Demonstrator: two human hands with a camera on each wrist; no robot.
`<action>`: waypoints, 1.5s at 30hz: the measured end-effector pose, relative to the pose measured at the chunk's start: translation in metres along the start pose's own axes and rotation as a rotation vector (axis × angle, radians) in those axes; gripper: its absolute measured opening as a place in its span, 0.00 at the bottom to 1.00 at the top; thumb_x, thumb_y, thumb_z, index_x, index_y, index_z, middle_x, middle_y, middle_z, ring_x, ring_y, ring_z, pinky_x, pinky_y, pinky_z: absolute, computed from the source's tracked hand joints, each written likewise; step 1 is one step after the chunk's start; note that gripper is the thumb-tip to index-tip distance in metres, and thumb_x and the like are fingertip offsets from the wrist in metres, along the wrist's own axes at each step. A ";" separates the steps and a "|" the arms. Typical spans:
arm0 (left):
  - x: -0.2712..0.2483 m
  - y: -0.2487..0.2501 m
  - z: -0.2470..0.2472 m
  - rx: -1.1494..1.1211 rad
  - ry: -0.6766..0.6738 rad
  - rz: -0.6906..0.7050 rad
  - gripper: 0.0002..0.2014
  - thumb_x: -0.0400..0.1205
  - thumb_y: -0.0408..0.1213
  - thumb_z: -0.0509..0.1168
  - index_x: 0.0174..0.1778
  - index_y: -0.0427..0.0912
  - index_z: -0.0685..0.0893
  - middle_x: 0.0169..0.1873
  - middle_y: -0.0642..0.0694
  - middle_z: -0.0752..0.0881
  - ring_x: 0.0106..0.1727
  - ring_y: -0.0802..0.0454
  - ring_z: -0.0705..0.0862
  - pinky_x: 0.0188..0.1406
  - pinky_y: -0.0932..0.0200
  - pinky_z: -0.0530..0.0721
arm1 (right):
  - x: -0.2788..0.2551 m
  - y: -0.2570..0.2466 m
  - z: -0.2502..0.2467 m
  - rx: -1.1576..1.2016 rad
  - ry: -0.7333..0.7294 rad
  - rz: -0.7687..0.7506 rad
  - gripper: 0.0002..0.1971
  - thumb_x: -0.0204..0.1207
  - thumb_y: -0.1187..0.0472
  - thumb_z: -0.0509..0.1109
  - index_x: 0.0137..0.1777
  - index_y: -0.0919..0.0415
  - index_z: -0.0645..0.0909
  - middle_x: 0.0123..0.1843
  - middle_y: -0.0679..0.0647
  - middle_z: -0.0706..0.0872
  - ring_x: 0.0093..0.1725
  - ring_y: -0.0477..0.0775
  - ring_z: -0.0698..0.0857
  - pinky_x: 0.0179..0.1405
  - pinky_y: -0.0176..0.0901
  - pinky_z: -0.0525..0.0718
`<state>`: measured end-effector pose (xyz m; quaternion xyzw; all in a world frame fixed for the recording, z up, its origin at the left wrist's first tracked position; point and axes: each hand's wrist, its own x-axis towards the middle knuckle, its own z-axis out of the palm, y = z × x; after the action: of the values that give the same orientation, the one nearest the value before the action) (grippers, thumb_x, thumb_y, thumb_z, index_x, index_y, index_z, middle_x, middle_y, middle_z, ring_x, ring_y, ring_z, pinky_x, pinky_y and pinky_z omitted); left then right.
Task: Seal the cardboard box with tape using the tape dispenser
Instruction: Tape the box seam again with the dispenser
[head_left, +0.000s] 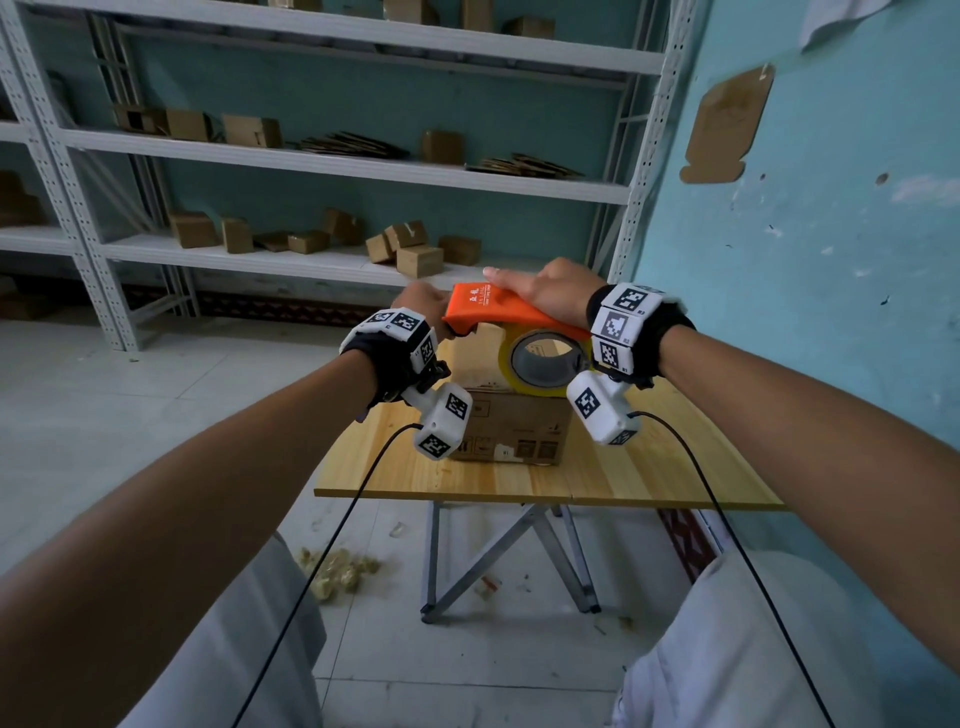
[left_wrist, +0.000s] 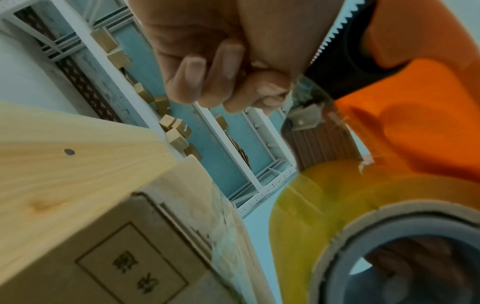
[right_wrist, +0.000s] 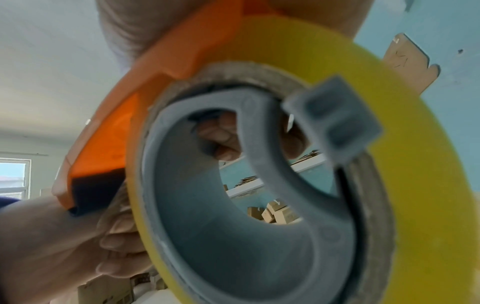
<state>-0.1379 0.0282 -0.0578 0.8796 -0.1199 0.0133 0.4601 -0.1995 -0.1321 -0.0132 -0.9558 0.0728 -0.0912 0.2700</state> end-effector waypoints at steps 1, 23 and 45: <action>-0.001 0.000 0.001 0.023 0.000 0.004 0.20 0.82 0.33 0.64 0.22 0.37 0.73 0.13 0.46 0.73 0.19 0.51 0.69 0.22 0.61 0.67 | 0.001 0.001 0.000 -0.004 -0.001 -0.001 0.32 0.71 0.25 0.63 0.35 0.57 0.80 0.29 0.53 0.82 0.30 0.52 0.82 0.32 0.40 0.73; -0.006 -0.001 0.010 0.275 -0.025 0.033 0.22 0.82 0.40 0.65 0.20 0.39 0.76 0.20 0.47 0.76 0.21 0.53 0.71 0.23 0.62 0.67 | 0.005 0.012 0.000 -0.230 -0.050 -0.026 0.36 0.69 0.22 0.60 0.35 0.59 0.80 0.32 0.56 0.81 0.33 0.54 0.80 0.39 0.43 0.75; -0.001 -0.025 0.005 0.217 0.067 -0.066 0.18 0.83 0.43 0.60 0.32 0.36 0.84 0.27 0.46 0.84 0.37 0.46 0.84 0.46 0.55 0.84 | 0.003 0.018 -0.016 -0.350 -0.089 -0.037 0.37 0.71 0.22 0.57 0.31 0.60 0.78 0.29 0.55 0.78 0.29 0.53 0.77 0.39 0.44 0.73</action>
<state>-0.1341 0.0380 -0.0807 0.9267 -0.0734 0.0402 0.3663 -0.2011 -0.1554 -0.0090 -0.9924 0.0580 -0.0398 0.1007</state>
